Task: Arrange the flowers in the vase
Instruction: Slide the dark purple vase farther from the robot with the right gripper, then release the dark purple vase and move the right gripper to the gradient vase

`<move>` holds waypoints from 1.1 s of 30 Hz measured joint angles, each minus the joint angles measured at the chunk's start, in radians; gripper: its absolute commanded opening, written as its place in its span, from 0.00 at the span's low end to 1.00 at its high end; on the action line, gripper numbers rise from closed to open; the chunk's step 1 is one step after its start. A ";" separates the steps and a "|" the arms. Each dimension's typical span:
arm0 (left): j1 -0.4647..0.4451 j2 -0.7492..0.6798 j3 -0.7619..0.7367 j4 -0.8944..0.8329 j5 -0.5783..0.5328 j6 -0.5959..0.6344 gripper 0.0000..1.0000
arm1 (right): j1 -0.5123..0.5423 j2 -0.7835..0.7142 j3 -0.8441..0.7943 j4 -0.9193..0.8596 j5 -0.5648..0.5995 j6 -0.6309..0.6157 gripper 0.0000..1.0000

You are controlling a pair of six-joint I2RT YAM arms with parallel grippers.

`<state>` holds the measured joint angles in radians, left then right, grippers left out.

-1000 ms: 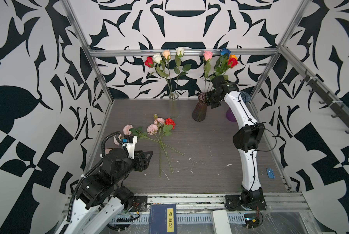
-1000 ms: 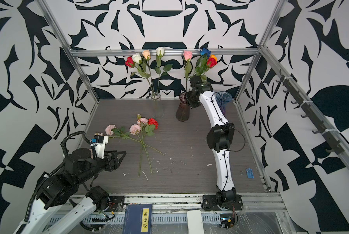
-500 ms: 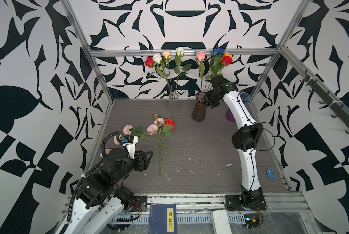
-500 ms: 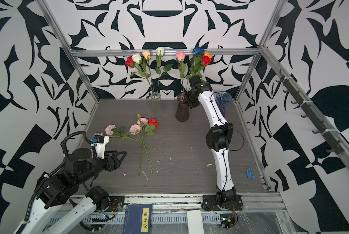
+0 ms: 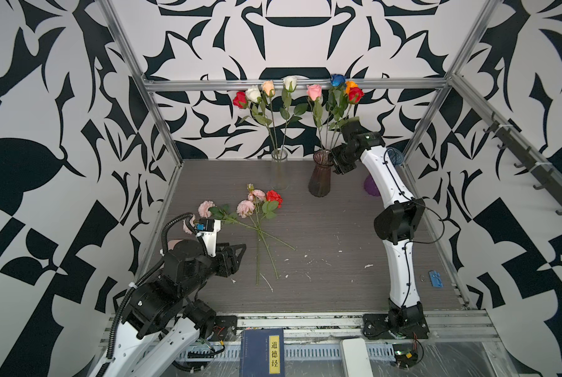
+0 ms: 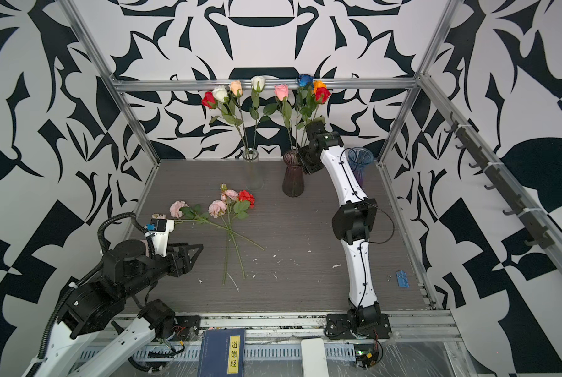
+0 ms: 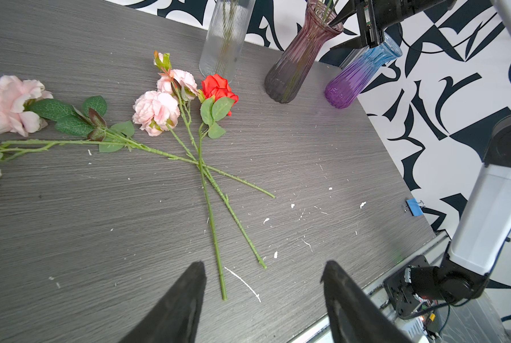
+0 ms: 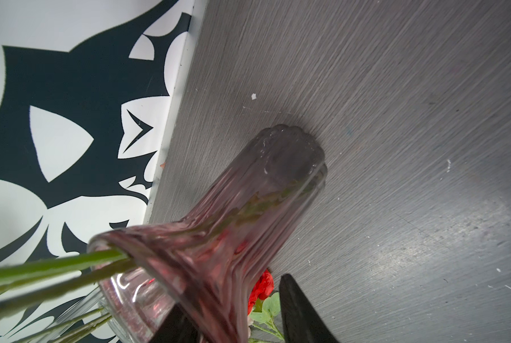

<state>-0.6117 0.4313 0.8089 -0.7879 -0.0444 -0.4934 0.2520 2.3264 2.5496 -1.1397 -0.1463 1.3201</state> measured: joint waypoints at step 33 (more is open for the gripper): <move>0.000 -0.048 -0.015 0.008 0.031 -0.015 0.67 | -0.501 -0.390 -0.308 -0.082 -0.067 -0.330 0.59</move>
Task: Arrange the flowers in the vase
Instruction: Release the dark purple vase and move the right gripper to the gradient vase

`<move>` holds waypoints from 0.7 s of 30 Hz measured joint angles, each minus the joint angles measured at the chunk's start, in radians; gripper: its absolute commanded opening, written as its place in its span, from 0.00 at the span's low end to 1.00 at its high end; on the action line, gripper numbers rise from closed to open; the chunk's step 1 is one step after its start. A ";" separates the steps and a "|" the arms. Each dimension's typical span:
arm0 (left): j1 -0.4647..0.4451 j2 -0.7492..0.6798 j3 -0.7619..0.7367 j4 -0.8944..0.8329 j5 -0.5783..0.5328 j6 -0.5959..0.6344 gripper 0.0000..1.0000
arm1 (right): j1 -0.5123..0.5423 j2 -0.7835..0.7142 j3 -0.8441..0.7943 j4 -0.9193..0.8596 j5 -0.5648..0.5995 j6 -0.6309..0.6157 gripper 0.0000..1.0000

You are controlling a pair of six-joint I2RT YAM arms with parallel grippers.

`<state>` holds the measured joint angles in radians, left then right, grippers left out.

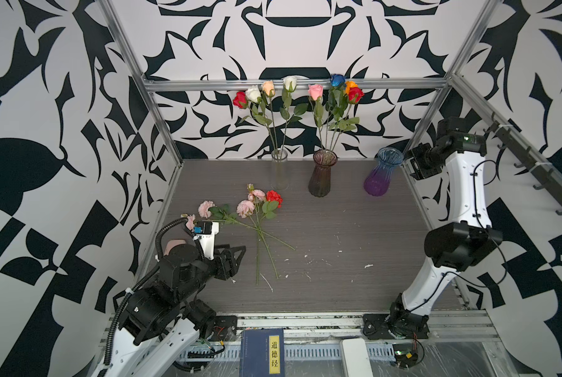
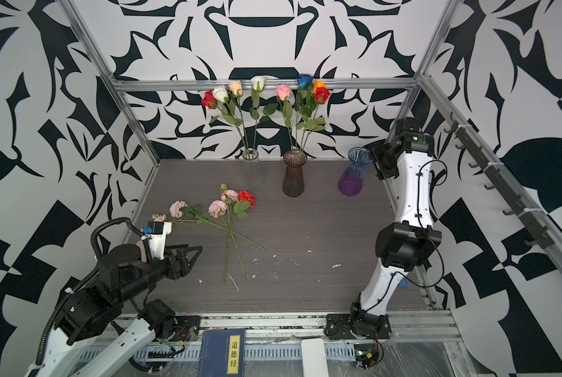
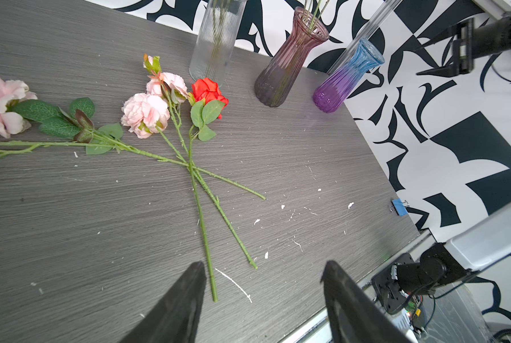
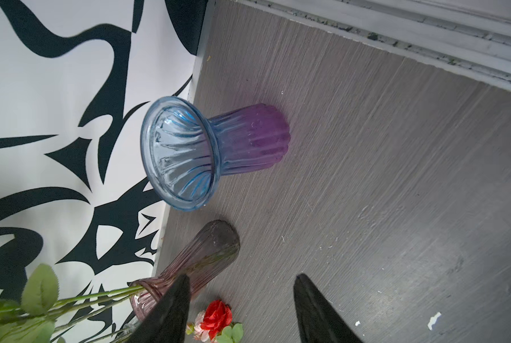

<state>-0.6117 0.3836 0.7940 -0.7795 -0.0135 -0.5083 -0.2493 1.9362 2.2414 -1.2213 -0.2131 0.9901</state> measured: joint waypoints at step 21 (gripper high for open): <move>0.000 0.004 0.000 -0.001 0.012 0.000 0.67 | 0.000 0.276 0.168 0.013 -0.105 -0.016 0.39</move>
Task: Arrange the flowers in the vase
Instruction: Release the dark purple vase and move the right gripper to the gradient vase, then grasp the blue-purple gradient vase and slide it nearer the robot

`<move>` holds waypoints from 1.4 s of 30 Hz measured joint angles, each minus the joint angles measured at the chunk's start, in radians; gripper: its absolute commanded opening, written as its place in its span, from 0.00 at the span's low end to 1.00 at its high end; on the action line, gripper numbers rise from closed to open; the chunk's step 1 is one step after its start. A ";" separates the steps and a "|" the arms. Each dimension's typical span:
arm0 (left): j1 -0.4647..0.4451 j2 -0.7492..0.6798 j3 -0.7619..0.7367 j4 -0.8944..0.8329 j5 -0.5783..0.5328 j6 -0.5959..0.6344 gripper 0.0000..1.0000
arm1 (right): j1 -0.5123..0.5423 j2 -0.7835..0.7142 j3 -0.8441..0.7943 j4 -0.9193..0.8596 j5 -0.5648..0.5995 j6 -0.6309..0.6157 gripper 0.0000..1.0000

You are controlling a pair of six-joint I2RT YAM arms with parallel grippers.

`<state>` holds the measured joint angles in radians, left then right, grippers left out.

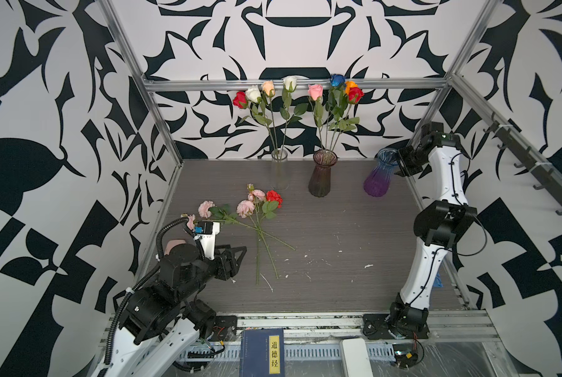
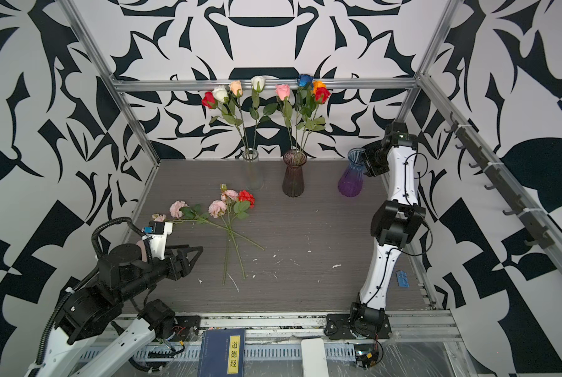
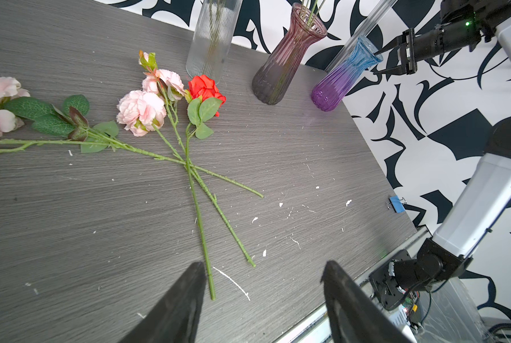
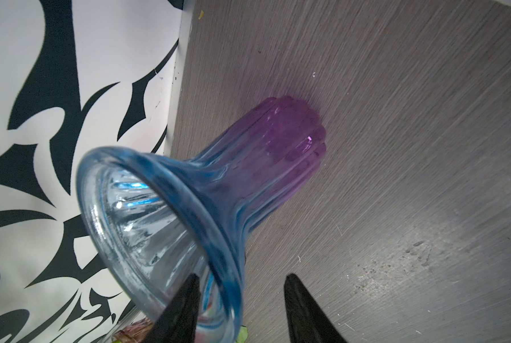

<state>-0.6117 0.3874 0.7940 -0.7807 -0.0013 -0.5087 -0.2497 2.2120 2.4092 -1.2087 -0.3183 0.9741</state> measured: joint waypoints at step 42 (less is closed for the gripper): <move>0.000 -0.012 0.031 -0.039 -0.025 0.008 0.67 | 0.604 -0.882 -1.109 0.232 0.047 0.050 0.00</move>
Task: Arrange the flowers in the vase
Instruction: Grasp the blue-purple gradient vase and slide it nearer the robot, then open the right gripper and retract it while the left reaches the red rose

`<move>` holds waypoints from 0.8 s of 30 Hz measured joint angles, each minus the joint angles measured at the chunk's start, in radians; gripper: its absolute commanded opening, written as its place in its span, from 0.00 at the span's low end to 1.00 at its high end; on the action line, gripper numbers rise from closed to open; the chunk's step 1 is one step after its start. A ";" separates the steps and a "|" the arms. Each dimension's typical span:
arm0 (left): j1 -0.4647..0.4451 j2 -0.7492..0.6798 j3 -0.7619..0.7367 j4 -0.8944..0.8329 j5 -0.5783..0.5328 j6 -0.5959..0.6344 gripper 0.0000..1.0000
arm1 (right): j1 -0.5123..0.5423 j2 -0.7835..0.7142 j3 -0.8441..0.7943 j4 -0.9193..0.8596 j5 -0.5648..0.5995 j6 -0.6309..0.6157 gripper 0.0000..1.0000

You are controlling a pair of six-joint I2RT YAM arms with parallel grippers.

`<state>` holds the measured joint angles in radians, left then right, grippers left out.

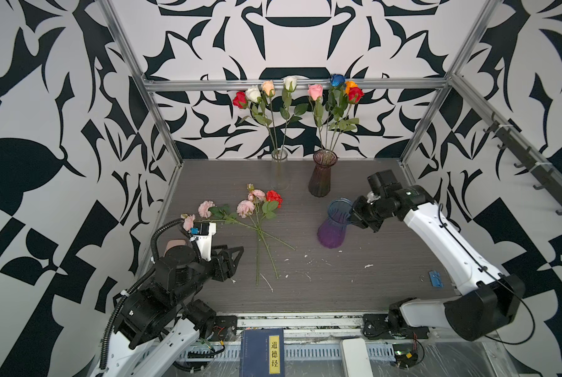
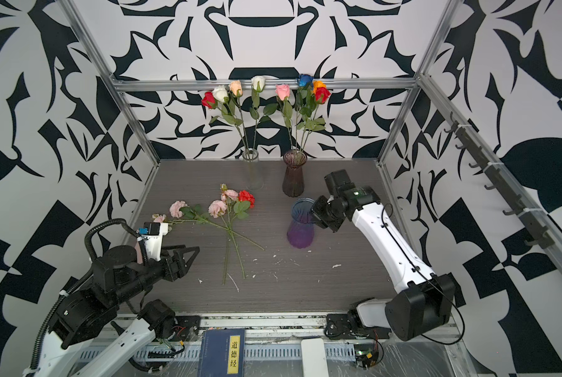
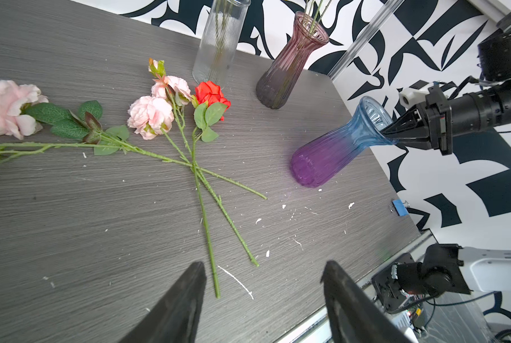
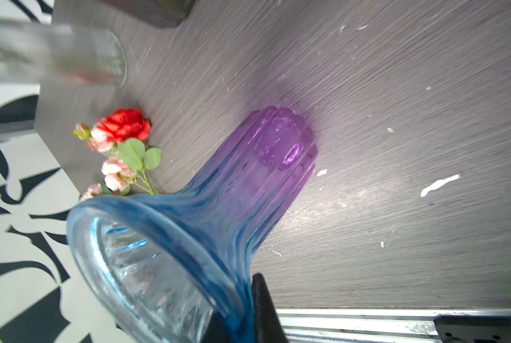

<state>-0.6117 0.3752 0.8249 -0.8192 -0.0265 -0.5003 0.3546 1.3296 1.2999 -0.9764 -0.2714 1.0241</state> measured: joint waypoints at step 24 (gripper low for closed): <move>0.000 -0.037 0.000 -0.034 -0.006 0.000 0.66 | 0.226 -0.006 0.060 0.132 0.083 0.072 0.58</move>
<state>-0.6117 0.3386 0.8249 -0.8536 -0.0322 -0.5007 0.5804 1.3239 1.3594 -0.8448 -0.1886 1.0958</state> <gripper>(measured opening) 0.663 0.584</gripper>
